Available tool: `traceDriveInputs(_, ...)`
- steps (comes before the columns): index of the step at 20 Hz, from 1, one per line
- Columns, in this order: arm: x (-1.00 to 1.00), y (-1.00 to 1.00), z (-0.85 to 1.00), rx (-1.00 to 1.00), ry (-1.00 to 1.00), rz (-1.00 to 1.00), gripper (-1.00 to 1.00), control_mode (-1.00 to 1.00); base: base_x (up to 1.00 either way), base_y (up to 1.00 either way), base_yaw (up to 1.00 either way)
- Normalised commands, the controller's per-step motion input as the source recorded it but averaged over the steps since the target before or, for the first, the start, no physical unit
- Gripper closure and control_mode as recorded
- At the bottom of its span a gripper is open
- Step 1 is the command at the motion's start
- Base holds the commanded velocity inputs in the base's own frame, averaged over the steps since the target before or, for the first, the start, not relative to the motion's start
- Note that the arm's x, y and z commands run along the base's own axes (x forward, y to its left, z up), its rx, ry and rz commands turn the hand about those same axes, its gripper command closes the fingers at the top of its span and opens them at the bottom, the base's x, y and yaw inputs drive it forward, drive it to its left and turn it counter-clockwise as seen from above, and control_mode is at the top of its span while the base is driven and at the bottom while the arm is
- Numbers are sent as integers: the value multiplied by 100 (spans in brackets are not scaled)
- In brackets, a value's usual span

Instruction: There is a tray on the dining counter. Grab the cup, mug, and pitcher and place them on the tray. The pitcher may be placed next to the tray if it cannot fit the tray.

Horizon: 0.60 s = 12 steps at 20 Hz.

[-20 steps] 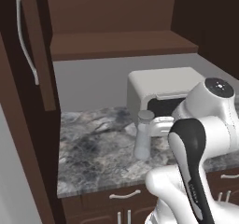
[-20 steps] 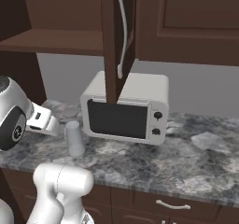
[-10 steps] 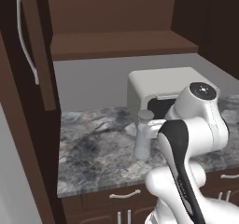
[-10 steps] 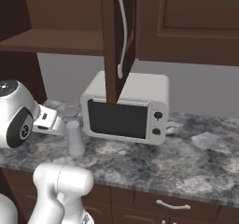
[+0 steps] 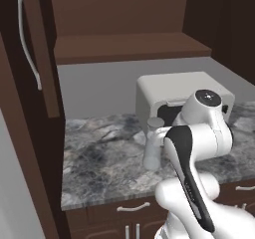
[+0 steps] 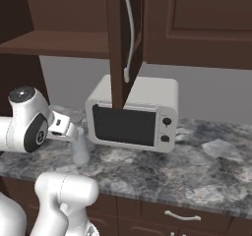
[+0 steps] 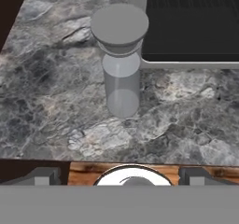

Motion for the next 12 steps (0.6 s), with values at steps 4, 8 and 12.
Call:
traceDriveInputs(4,29,0,-34,0,0,1,-100,-100,0,0,0)
traceDriveInputs(8,28,0,-19,0,0,0,-100,-100,0,0,0)
traceDriveInputs(12,27,0,-10,0,0,0,-100,-100,0,0,0)
